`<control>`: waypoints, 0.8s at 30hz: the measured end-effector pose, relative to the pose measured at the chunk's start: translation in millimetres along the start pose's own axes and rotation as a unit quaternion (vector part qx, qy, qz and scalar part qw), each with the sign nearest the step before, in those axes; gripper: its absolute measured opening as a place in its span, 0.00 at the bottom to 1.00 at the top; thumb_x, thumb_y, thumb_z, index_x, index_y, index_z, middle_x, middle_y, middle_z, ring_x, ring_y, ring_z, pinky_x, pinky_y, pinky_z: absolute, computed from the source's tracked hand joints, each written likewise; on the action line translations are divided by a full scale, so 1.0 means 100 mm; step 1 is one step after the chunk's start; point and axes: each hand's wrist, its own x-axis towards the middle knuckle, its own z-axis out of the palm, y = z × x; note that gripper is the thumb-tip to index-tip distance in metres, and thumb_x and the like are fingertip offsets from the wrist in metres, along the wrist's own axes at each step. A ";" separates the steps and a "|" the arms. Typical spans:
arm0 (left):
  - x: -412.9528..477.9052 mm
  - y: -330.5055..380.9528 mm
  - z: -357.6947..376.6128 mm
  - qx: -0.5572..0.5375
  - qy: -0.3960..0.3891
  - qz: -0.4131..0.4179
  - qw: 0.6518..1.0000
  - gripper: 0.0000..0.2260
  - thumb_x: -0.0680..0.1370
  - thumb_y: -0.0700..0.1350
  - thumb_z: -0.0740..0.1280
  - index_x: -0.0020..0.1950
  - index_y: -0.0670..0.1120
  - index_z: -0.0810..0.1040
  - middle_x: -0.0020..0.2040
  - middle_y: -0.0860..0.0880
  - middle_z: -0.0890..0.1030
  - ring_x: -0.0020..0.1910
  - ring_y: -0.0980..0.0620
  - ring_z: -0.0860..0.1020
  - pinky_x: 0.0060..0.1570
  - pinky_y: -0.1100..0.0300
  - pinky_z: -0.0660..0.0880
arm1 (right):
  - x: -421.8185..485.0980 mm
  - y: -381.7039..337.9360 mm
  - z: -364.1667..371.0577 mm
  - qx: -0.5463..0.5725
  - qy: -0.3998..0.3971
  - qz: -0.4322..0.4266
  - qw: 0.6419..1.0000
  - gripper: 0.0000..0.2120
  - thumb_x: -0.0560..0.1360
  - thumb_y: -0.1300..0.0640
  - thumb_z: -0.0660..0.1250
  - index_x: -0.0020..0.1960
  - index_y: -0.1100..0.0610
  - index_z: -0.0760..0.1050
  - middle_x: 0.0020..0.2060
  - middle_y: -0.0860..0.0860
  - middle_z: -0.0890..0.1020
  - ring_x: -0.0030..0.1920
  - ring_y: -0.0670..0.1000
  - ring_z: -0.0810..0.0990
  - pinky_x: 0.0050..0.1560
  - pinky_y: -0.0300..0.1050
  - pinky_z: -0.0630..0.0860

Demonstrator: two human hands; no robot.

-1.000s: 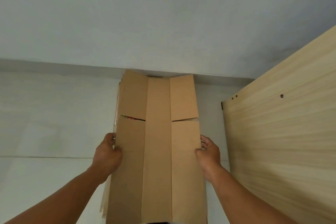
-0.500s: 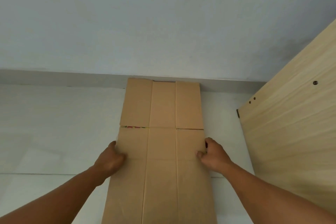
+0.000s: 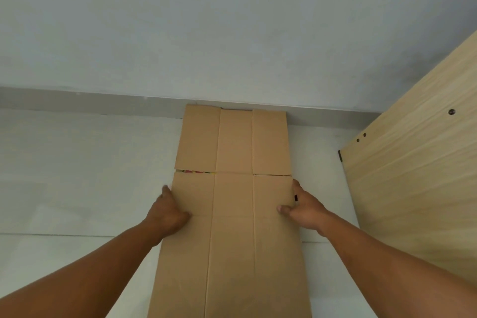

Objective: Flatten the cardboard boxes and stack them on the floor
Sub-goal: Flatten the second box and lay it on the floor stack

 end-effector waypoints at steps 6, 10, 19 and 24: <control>0.00 0.45 0.03 0.355 0.048 0.232 0.905 0.58 0.69 0.66 0.73 0.78 0.56 0.31 0.79 0.43 0.31 0.77 0.36 0.33 0.75 0.34 0.46 | 0.05 -0.34 0.04 -0.239 0.114 -0.135 0.955 0.48 0.74 0.39 0.68 0.81 0.48 0.41 0.80 0.53 0.41 0.80 0.56 0.44 0.78 0.53 0.53; 0.10 0.69 0.15 0.443 -0.049 0.219 0.868 0.65 0.60 0.68 0.77 0.78 0.58 0.31 0.77 0.45 0.26 0.75 0.34 0.29 0.71 0.27 0.45 | 0.14 -0.64 0.25 -0.326 0.035 -0.173 0.929 0.54 0.68 0.34 0.71 0.80 0.44 0.40 0.79 0.51 0.32 0.79 0.58 0.36 0.77 0.62 0.46; 0.35 0.69 0.26 0.447 -0.108 0.184 0.869 0.66 0.59 0.64 0.80 0.78 0.60 0.31 0.77 0.47 0.25 0.76 0.33 0.31 0.71 0.27 0.52 | 0.46 -0.64 0.37 -0.368 -0.010 -0.123 0.921 0.58 0.65 0.33 0.74 0.80 0.41 0.38 0.77 0.48 0.29 0.79 0.60 0.34 0.75 0.69 0.48; 0.37 0.71 0.27 0.437 -0.109 0.187 0.873 0.66 0.60 0.63 0.81 0.78 0.60 0.31 0.77 0.48 0.25 0.76 0.33 0.31 0.71 0.27 0.52 | 0.51 -0.64 0.39 -0.376 -0.008 -0.119 0.919 0.57 0.66 0.34 0.74 0.79 0.41 0.38 0.77 0.48 0.29 0.79 0.60 0.34 0.75 0.69 0.49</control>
